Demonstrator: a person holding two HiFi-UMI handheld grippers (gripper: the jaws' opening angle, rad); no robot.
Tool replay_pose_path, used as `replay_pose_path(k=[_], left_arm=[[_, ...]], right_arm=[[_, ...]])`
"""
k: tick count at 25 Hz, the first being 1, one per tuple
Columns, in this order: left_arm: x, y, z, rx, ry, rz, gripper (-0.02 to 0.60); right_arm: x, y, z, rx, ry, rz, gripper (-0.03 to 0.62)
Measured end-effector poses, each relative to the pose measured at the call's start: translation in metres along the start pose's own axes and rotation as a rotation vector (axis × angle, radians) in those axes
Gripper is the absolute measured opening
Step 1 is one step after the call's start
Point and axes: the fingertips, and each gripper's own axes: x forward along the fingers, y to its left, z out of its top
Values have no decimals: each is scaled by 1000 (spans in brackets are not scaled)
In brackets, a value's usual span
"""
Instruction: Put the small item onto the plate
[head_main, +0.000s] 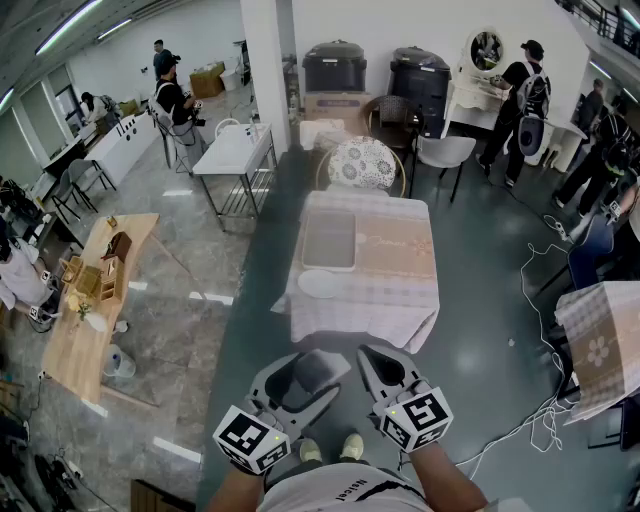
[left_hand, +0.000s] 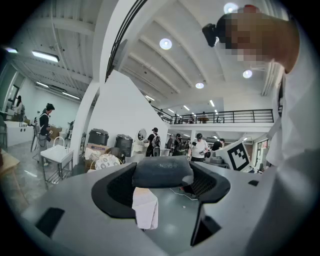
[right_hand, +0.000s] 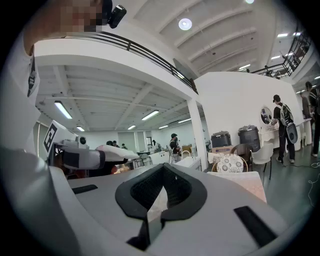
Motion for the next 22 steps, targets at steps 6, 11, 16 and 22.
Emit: replay_pose_path(k=[6, 11, 16, 22], left_arm=[[3, 1, 0, -1, 3, 3, 328], [10, -2, -2, 2, 12, 10, 327], [17, -2, -4, 2, 15, 29, 328], [27, 2, -7, 15, 19, 49, 328]], right_arm=[[2, -3, -1, 14, 4, 4, 14], [-2, -10, 0, 35, -8, 7, 14], [-4, -16, -1, 28, -14, 23, 14], [-3, -28, -2, 25, -22, 48, 14]])
